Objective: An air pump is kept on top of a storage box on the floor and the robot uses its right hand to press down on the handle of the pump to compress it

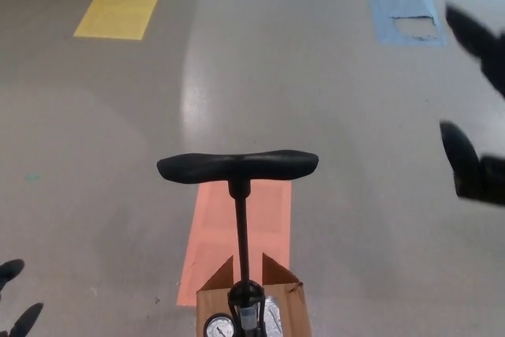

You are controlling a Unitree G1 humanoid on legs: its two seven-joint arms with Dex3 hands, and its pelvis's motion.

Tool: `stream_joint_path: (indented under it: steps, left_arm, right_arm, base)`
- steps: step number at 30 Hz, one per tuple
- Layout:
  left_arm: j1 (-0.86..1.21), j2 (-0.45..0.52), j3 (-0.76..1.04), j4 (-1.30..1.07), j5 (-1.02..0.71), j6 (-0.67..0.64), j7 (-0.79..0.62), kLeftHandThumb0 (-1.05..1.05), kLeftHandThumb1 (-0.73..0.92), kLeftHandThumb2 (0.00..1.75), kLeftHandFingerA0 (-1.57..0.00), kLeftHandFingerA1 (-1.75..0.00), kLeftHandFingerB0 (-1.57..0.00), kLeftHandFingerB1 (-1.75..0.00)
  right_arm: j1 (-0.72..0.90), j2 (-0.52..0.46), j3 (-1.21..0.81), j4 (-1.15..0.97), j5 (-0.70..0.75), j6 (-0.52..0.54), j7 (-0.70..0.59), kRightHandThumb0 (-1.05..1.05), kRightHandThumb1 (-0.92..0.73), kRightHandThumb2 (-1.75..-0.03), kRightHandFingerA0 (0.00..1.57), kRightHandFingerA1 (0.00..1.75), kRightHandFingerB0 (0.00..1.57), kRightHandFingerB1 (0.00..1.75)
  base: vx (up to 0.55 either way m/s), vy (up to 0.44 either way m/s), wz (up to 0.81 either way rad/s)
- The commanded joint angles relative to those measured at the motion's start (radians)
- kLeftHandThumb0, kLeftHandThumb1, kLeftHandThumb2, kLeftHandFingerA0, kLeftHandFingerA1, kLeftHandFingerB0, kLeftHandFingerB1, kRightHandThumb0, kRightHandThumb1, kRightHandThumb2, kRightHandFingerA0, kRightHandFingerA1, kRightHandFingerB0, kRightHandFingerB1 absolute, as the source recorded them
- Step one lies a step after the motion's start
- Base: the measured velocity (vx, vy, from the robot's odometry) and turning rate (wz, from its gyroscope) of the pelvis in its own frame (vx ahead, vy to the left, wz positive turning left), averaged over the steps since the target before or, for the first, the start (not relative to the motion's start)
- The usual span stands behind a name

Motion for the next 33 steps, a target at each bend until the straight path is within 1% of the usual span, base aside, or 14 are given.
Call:
stream_joint_path:
  steps: [1,10,11,12,17,18,19,20,21,22,25,26,27,33]
  left_arm:
    - [-0.020,0.062,-0.029,0.041,0.025,-0.059,-0.052,-0.67,0.65,0.98,0.00,-0.36,-0.03,-0.35]
    - [-0.020,0.065,-0.035,0.045,0.016,-0.068,-0.074,-0.72,0.66,0.97,0.00,-0.35,-0.10,-0.33]
    - [-0.019,0.065,-0.035,0.047,0.014,-0.072,-0.076,-0.72,0.65,0.97,0.00,-0.36,-0.10,-0.33]
    - [-0.018,0.065,-0.035,0.048,0.013,-0.074,-0.079,-0.71,0.65,0.97,0.00,-0.36,-0.10,-0.32]
    - [-0.022,0.066,-0.041,0.047,0.020,-0.063,-0.082,-0.68,0.66,1.00,0.00,-0.36,-0.04,-0.33]
    - [-0.023,0.065,-0.042,0.048,0.021,-0.064,-0.080,-0.74,0.65,0.96,-0.02,-0.38,-0.10,-0.31]
    - [-0.025,0.064,-0.042,0.050,0.021,-0.066,-0.078,-0.74,0.65,0.96,-0.02,-0.38,-0.10,-0.31]
    - [-0.025,0.063,-0.042,0.056,0.021,-0.068,-0.077,-0.68,0.65,0.99,0.00,-0.39,-0.05,-0.34]
    - [-0.025,0.062,-0.041,0.058,0.018,-0.071,-0.078,-0.73,0.65,0.97,0.00,-0.37,-0.09,-0.33]
    - [-0.023,0.061,-0.040,0.060,0.015,-0.073,-0.080,-0.71,0.65,0.97,0.00,-0.35,-0.10,-0.32]
    - [-0.024,0.064,-0.045,0.060,0.018,-0.069,-0.082,-0.71,0.65,0.97,0.00,-0.35,-0.10,-0.32]
    - [-0.024,0.064,-0.046,0.066,0.018,-0.074,-0.083,-0.71,0.65,0.97,0.00,-0.35,-0.10,-0.32]
    - [-0.023,0.065,-0.046,0.067,0.014,-0.078,-0.090,-0.74,0.65,0.96,-0.01,-0.36,-0.09,-0.31]
    - [-0.021,0.069,-0.057,0.063,0.013,-0.076,-0.091,-0.69,0.65,0.98,-0.01,-0.39,-0.03,-0.33]
  right_arm:
    - [-0.375,-0.142,0.137,-0.330,-0.049,0.411,0.344,-0.88,-0.78,-1.07,0.05,0.18,0.05,0.15]
    - [-0.542,-0.098,0.312,-0.186,-0.177,0.492,0.428,-0.79,-0.74,-1.11,0.00,0.20,0.00,0.20]
    - [-0.551,-0.092,0.330,-0.168,-0.193,0.492,0.430,-0.78,-0.91,-0.68,0.00,0.17,0.00,0.21]
    - [-0.564,-0.081,0.359,-0.135,-0.216,0.485,0.434,-0.80,-0.75,-1.11,0.00,0.19,0.00,0.19]
    - [-0.624,-0.044,0.472,-0.007,-0.275,0.514,0.461,-0.80,-0.74,-1.11,0.00,0.19,0.00,0.17]
    - [-0.631,-0.039,0.483,0.007,-0.281,0.522,0.463,-0.82,-0.90,-0.67,0.00,0.15,0.00,0.16]
    - [-0.638,-0.037,0.495,0.019,-0.284,0.532,0.464,-0.82,-0.90,-0.67,0.00,0.15,0.00,0.16]
    - [-0.642,-0.033,0.506,0.034,-0.288,0.535,0.463,-0.82,-0.73,-1.09,0.00,0.18,0.00,0.17]
    - [-0.648,-0.027,0.519,0.058,-0.291,0.538,0.464,-0.83,-0.73,-1.09,0.00,0.17,0.00,0.15]
    - [-0.663,-0.016,0.548,0.110,-0.299,0.544,0.468,-0.89,-0.72,-0.97,0.00,0.09,0.00,0.09]
    - [-0.680,-0.002,0.576,0.167,-0.309,0.554,0.466,-0.89,-0.71,-0.96,0.00,0.10,0.00,0.09]
    - [-0.687,0.004,0.589,0.194,-0.314,0.560,0.468,-0.87,-0.90,-0.67,0.00,0.13,0.00,0.11]
    - [-0.700,0.018,0.611,0.248,-0.322,0.572,0.473,-0.89,-0.74,-1.12,0.00,0.14,0.00,0.11]
    - [-0.722,0.068,0.657,0.392,-0.339,0.592,0.460,-0.89,-0.73,-1.11,0.00,0.14,0.00,0.12]
  base:
    - [0.00,0.000,0.00]
    - [0.00,0.000,0.00]
    - [0.00,0.000,0.00]
    - [0.00,0.000,0.00]
    - [0.00,0.000,0.00]
    - [0.00,0.000,0.00]
    - [0.00,0.000,0.00]
    - [0.00,0.000,0.00]
    - [0.00,0.000,0.00]
    - [0.00,0.000,0.00]
    - [0.00,0.000,0.00]
    - [0.00,0.000,0.00]
    - [0.00,0.000,0.00]
    - [0.00,0.000,0.00]
